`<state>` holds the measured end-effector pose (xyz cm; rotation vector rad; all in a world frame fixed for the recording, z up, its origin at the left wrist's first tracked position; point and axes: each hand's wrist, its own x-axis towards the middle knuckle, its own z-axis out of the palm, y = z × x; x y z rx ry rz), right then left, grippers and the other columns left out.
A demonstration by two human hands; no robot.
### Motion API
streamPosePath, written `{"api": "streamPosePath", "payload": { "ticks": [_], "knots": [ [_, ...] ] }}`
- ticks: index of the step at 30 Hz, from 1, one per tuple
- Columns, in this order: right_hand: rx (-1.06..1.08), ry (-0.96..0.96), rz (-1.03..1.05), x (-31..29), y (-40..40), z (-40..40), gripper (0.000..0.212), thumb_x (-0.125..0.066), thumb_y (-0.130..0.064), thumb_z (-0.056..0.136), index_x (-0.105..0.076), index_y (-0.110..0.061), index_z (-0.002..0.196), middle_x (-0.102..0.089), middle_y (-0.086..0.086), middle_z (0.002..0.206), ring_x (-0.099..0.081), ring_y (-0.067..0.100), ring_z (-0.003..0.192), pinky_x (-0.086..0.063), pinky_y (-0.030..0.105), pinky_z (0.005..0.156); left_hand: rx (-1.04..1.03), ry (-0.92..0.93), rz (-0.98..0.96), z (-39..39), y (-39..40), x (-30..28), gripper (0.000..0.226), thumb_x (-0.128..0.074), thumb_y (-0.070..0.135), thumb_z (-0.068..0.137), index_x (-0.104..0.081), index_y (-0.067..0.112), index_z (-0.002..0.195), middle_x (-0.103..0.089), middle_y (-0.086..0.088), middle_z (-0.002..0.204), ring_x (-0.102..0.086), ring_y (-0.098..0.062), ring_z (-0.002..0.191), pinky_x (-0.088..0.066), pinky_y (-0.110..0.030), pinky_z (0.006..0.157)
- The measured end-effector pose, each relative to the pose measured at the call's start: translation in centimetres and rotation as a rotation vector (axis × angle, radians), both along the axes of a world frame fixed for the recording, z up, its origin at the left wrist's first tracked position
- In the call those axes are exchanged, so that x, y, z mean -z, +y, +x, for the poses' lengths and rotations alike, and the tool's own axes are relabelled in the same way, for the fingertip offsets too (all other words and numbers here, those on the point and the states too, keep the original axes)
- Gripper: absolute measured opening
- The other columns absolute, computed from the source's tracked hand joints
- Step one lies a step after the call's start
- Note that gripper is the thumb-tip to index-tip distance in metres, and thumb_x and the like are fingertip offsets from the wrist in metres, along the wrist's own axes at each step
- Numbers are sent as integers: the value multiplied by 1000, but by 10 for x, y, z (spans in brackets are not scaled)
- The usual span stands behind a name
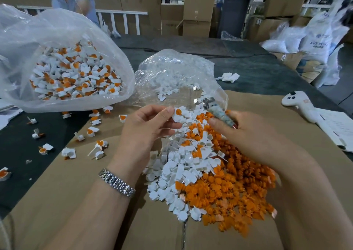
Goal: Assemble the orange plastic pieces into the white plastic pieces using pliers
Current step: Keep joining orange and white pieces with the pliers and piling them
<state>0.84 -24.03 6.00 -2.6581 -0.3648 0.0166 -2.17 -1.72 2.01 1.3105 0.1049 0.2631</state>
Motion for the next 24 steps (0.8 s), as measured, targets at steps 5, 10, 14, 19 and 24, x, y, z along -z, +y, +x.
{"api": "streamPosePath", "payload": {
  "ticks": [5, 10, 14, 19, 24],
  "knots": [
    [215, 10, -196, 26, -6, 13, 58, -46, -69, 92, -58, -17, 113, -59, 7, 109, -57, 27, 102, -51, 50, 90, -445, 105, 551, 1, 23, 6, 9, -77, 28, 92, -73, 28, 83, -75, 8, 73, -73, -10, 68, -54, -22, 53],
    [287, 44, -302, 35, -6, 17, 64, -52, -66, 92, -49, -15, 130, -48, 15, 136, -44, 37, 129, -40, 55, 105, -776, 250, 1049, -1, 52, 11, 8, -69, 27, 97, -70, 21, 101, -65, 1, 93, -56, -16, 75, -39, -26, 57],
    [267, 50, -264, 37, -6, 17, 68, -57, -65, 89, -46, -17, 136, -43, 15, 143, -38, 36, 136, -35, 58, 107, -754, 400, 1164, -2, 49, 11, 25, -68, 27, 96, -67, 14, 117, -50, -19, 131, -54, -41, 110, -50, -52, 86],
    [80, -116, -156, 25, -5, 13, 28, -69, -51, 87, -62, -36, 110, -57, -10, 110, -46, 18, 117, -40, 46, 93, -553, 236, 1064, -5, 43, 1, 16, -67, 17, 95, -68, 19, 110, -59, -8, 121, -59, -28, 109, -53, -47, 92],
    [-42, -83, -277, 26, 4, 7, 15, -69, -43, 91, -70, -37, 105, -63, -12, 105, -46, 15, 114, -42, 44, 95, -248, 202, 1003, -4, 36, 1, 16, -69, 10, 93, -71, 26, 89, -68, 10, 90, -64, -10, 84, -53, -32, 72]
  ]
}}
